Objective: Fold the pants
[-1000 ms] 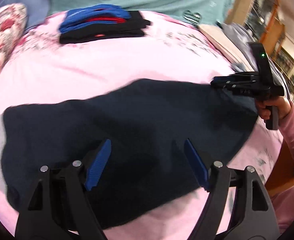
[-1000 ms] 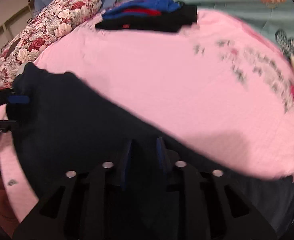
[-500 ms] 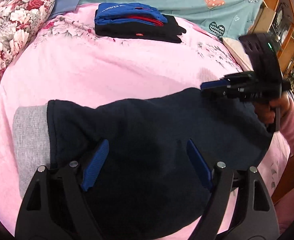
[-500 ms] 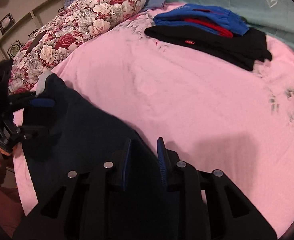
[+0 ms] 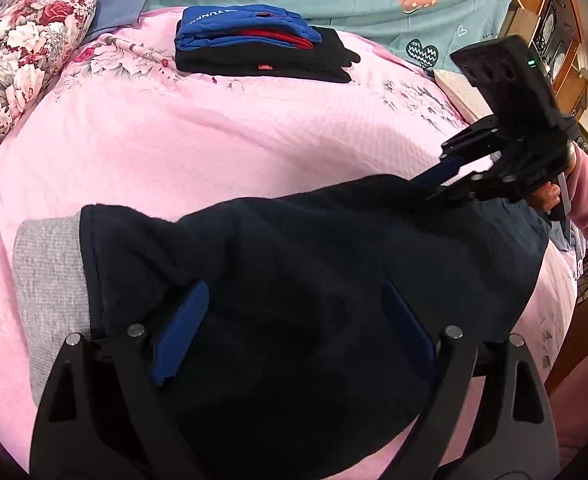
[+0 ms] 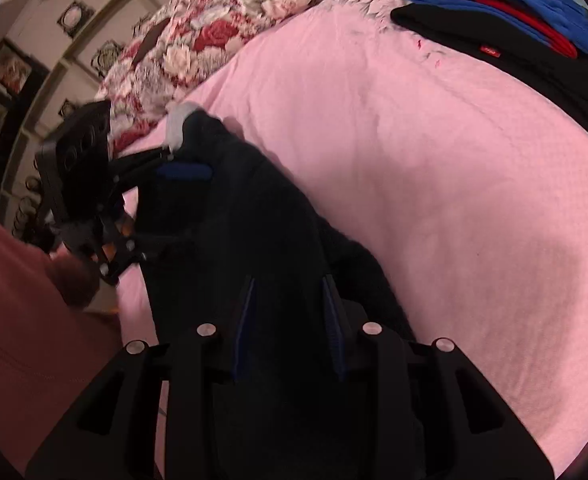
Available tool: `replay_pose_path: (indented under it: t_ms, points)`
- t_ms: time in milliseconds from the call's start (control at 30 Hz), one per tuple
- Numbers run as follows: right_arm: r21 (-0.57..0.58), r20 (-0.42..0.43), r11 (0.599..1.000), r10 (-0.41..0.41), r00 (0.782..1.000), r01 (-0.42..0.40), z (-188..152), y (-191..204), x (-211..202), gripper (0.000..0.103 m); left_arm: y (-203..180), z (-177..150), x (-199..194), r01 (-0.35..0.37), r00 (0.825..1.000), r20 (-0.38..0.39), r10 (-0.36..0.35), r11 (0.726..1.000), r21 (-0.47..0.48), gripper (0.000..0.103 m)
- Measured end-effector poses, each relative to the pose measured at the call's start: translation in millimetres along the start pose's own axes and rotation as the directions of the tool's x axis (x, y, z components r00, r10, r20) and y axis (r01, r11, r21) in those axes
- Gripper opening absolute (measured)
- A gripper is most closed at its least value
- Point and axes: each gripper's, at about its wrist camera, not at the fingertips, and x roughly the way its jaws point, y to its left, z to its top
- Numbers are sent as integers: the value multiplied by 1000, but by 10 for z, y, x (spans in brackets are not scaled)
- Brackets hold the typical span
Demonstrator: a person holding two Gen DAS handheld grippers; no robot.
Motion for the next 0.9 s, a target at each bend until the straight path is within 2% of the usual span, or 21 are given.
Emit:
replay_pose_path:
  t_ms: [100,133,267,300,333,367,433,467,533,633,700,733,800,833,867,900]
  points:
    - [21,-49,993,-111,993,112,-17,-89,63,34,8,1,3,6,1000,0,-6,1000,-1,90]
    - [37,-60,993,-112,992,114,-22,-133,83,34,11,0,3,8,1000,-1,-8,1000,-2,90]
    - [62,-62,997,40,997,-36,-30,-175,80,38,11,-5,2,10,1000,0,-10,1000,-3,90]
    - [69,-53,990,129,990,-125,-17,-179,57,41,11,-5,2,12,1000,0,-12,1000,-3,90]
    - [68,-48,984,170,984,-166,-7,-182,45,43,10,-6,2,13,1000,-1,-13,1000,-3,91]
    - [59,-41,984,171,984,-169,14,-202,52,45,11,-6,4,14,1000,-1,-14,1000,-3,91]
    - [80,-44,992,106,993,-102,70,-286,111,45,8,-10,2,15,1000,0,-15,1000,-4,91]
    - [105,-51,988,118,992,-112,83,-348,150,45,10,-9,3,15,1000,0,-15,1000,-4,91]
    - [134,-55,966,230,972,-221,84,-413,228,47,11,-9,1,19,1000,1,-19,1000,-6,91]
    - [121,-67,926,368,928,-358,111,-363,317,47,14,-4,8,26,1000,-1,-26,1000,-9,91]
    - [140,-36,915,387,922,-378,164,-401,364,47,25,-3,5,28,1000,-1,-28,1000,-10,91]
    - [152,-13,918,372,928,-366,197,-439,376,47,25,-4,3,27,1000,1,-27,1000,-12,91]
    - [173,55,934,307,950,-312,263,-566,335,40,37,-3,-1,27,1000,4,-27,999,-17,91]
    - [189,77,931,303,950,-312,283,-643,328,35,42,-2,-3,29,1000,5,-29,999,-21,91]
    - [210,86,928,295,952,-307,282,-715,339,19,51,0,-4,31,1000,6,-31,999,-24,91]
    - [233,92,928,276,957,-291,264,-788,371,8,56,2,-6,32,999,7,-31,999,-26,91]
